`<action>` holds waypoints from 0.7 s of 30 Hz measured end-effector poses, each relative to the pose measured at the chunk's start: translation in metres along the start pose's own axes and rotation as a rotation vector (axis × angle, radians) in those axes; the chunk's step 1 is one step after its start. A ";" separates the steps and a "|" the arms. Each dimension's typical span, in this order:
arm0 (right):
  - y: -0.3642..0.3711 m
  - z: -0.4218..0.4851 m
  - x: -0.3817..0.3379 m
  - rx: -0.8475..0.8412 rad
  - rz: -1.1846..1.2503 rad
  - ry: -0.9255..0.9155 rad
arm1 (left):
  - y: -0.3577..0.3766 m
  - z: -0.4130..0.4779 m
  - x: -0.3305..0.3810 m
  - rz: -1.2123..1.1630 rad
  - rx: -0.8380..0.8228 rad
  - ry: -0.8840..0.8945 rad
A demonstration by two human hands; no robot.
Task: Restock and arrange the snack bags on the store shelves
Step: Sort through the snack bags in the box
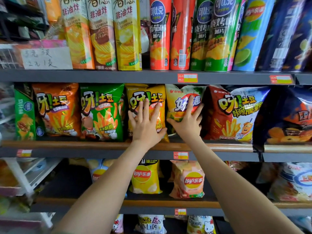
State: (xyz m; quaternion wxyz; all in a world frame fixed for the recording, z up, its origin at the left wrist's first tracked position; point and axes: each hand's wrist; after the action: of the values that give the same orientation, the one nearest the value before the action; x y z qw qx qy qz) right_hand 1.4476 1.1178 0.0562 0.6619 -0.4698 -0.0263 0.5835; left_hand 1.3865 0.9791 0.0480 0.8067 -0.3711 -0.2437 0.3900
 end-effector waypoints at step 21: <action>0.013 0.025 0.001 -0.204 -0.078 -0.023 | 0.010 -0.004 -0.031 -0.237 0.035 0.042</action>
State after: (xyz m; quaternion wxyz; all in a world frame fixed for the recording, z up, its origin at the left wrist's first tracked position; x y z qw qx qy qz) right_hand 1.4241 1.1316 0.0611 0.6325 -0.5266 -0.1114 0.5570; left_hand 1.3672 0.9567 0.0341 0.8584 -0.3337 -0.2621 0.2882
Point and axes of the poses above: each hand's wrist, its own z-axis towards the middle knuckle, its own y-axis out of the palm, x = y × z, and after that the axes turned 7 degrees about -y, right-handed
